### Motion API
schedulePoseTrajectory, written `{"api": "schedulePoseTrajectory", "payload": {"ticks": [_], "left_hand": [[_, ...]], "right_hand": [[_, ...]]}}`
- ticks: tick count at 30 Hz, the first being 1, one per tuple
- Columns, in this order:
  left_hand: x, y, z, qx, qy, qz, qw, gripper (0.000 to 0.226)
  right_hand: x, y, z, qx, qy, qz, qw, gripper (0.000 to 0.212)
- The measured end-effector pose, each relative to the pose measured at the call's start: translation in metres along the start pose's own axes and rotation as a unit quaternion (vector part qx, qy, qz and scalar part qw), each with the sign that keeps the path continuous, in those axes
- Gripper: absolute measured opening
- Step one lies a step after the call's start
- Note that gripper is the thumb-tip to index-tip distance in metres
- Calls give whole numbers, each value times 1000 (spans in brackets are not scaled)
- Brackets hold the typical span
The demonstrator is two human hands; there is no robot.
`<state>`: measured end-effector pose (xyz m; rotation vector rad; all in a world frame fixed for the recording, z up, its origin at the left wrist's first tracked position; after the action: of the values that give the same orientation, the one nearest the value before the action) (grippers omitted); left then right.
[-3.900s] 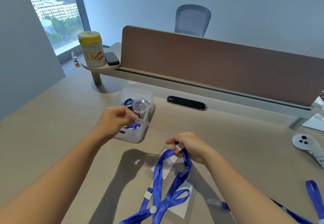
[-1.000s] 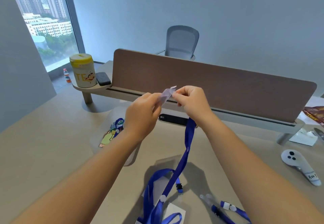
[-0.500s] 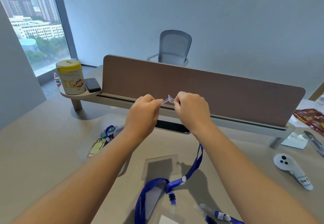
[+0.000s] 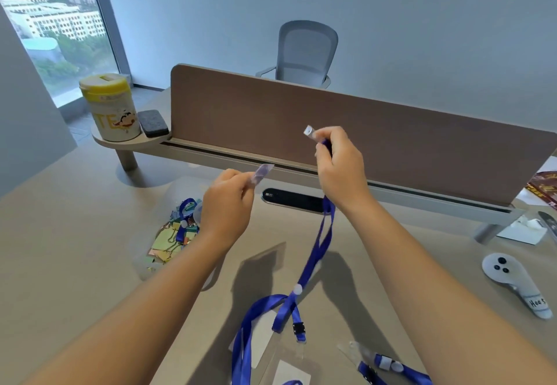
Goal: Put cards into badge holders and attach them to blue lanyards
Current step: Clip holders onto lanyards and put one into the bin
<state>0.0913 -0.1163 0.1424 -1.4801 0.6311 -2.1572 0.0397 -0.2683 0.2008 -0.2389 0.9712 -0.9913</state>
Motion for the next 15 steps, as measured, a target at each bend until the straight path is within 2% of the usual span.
{"api": "schedulePoseTrajectory", "payload": {"ticks": [3, 5, 7, 10, 15], "left_hand": [[-18, 10, -9, -26, -32, 6, 999, 23], [-28, 19, -17, -50, -49, 4, 998, 22], [-35, 25, -27, -69, -56, 10, 996, 21], [-46, 31, -36, -90, -65, 25, 993, 19], [-62, 37, -42, -112, -74, 52, 990, 18]], "right_hand": [[9, 5, -4, -11, 6, 26, 1000, 26], [26, 18, -20, -66, 31, 9, 997, 28], [51, 36, -47, -134, 94, 11, 986, 31], [83, 64, -88, -235, 151, -17, 960, 25], [109, 104, -133, -422, 134, -98, 891, 20]]}}
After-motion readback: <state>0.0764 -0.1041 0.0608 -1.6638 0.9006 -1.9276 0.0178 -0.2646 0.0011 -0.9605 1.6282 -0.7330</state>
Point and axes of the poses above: each hand's wrist, its own z-axis towards the middle knuckle, its own y-axis out of the palm, x = y × z, the point moved 5 cm from there along z, towards the middle knuckle, and after that the axes turned 14 degrees about -y, right-handed, at the moved point
